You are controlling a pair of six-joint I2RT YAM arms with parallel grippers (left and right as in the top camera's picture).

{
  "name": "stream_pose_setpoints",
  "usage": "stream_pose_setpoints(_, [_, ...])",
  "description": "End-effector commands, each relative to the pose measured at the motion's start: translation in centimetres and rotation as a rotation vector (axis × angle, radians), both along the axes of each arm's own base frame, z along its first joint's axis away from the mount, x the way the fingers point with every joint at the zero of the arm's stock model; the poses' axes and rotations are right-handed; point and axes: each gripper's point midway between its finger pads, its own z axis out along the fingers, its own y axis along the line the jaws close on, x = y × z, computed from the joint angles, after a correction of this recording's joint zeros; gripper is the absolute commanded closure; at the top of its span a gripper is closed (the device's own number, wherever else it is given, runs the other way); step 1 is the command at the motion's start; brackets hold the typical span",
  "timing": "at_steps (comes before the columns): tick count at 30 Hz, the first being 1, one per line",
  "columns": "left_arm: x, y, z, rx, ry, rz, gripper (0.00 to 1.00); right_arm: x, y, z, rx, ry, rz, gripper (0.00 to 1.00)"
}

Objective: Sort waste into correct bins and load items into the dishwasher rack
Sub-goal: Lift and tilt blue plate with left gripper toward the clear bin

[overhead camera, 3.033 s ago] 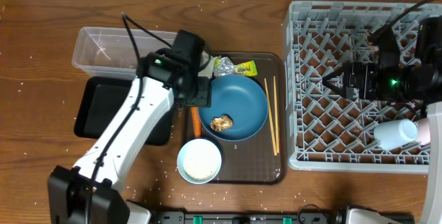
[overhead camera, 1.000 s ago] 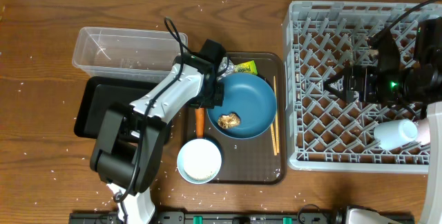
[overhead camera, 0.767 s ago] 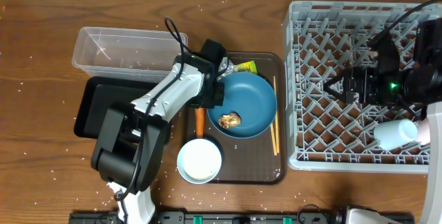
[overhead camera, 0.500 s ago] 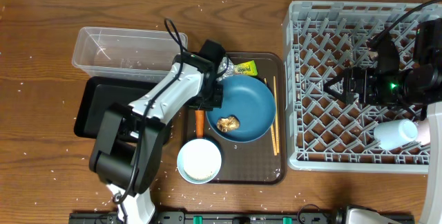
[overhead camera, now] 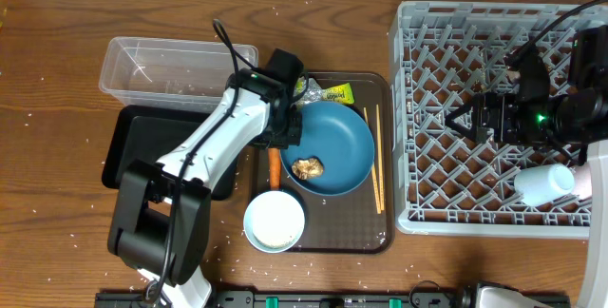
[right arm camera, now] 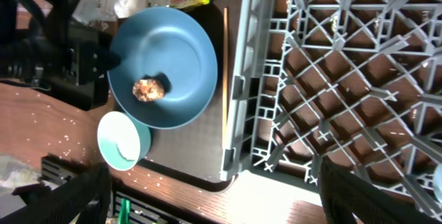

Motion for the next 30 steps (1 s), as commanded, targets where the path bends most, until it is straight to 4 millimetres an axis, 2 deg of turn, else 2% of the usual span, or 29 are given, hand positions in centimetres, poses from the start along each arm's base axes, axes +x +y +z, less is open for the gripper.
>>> stream_pose_setpoints(1, [-0.1,-0.6,-0.3,-0.038,0.009,-0.004,0.94,-0.1,-0.2,-0.5,-0.026,0.015,0.005,0.14])
stream_pose_setpoints(3, [0.1,-1.2,-0.9,-0.046,-0.002,-0.016,0.92,0.0,-0.2,-0.5,-0.026,0.015,0.005,0.14])
stream_pose_setpoints(6, [0.3,-2.0,-2.1,-0.050,-0.010,-0.033,0.78,0.0,-0.2,-0.5,-0.026,0.011,0.005,0.14])
stream_pose_setpoints(16, [0.0,-1.5,-4.7,0.003,0.030,-0.036,0.73,-0.2,-0.2,-0.6,-0.025,0.022,0.005,0.15])
stream_pose_setpoints(22, [0.2,-1.6,-5.0,0.000,0.025,-0.036,0.75,-0.2,-0.2,-0.6,-0.024,0.022,0.005,0.15])
stream_pose_setpoints(23, [0.3,-1.7,-5.0,-0.002,0.021,-0.036,0.80,-0.2,-0.2,-0.6,-0.024,0.022,0.005,0.15])
stream_pose_setpoints(24, [0.4,-1.7,-4.9,-0.004,0.017,-0.036,0.90,-0.2,-0.2,-0.6,-0.025,0.022,0.005,0.15])
stream_pose_setpoints(25, [0.4,-1.7,-4.9,-0.004,0.018,-0.036,0.94,-0.2,-0.2,-0.6,-0.025,0.022,0.005,0.15])
stream_pose_setpoints(30, [0.1,-1.6,-4.8,0.001,0.027,-0.037,0.94,-0.3,-0.2,-0.6,-0.024,0.026,0.005,0.15])
